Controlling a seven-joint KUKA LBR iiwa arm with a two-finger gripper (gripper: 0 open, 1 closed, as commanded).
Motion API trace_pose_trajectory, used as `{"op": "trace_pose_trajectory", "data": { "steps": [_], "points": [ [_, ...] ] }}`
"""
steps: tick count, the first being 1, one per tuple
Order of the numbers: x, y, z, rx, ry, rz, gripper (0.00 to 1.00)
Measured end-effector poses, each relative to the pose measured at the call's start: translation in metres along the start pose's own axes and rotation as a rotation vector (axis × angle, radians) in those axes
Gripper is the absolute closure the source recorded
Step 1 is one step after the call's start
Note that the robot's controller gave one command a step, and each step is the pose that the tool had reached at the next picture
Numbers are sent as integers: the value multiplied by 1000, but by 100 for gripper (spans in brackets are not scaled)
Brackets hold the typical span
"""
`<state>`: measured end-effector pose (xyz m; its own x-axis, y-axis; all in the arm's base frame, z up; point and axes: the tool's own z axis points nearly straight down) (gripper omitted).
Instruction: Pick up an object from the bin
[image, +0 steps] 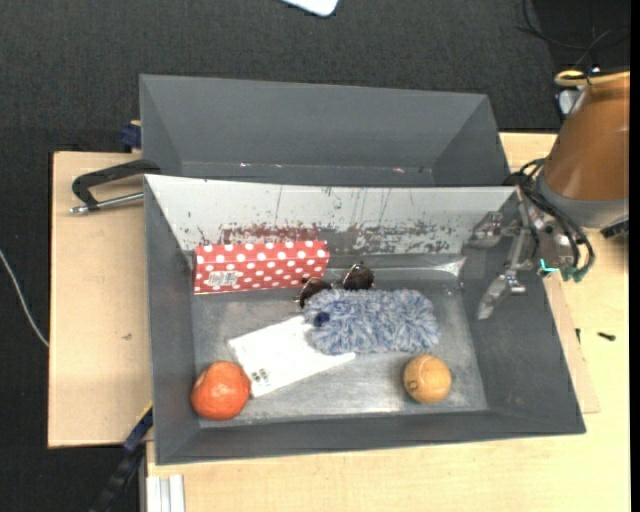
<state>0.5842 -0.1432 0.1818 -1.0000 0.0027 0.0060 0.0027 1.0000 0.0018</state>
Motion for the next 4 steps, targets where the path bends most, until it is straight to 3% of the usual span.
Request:
{"op": "trace_pose_trajectory", "data": {
  "steps": [1,2,3,4],
  "points": [
    [-2,1,-5,2,-8,-2,0],
    [31,59,108,2,-12,262,100],
    [31,59,108,2,-12,262,100],
    [25,66,57,1,-11,292,100]
  ]
}}
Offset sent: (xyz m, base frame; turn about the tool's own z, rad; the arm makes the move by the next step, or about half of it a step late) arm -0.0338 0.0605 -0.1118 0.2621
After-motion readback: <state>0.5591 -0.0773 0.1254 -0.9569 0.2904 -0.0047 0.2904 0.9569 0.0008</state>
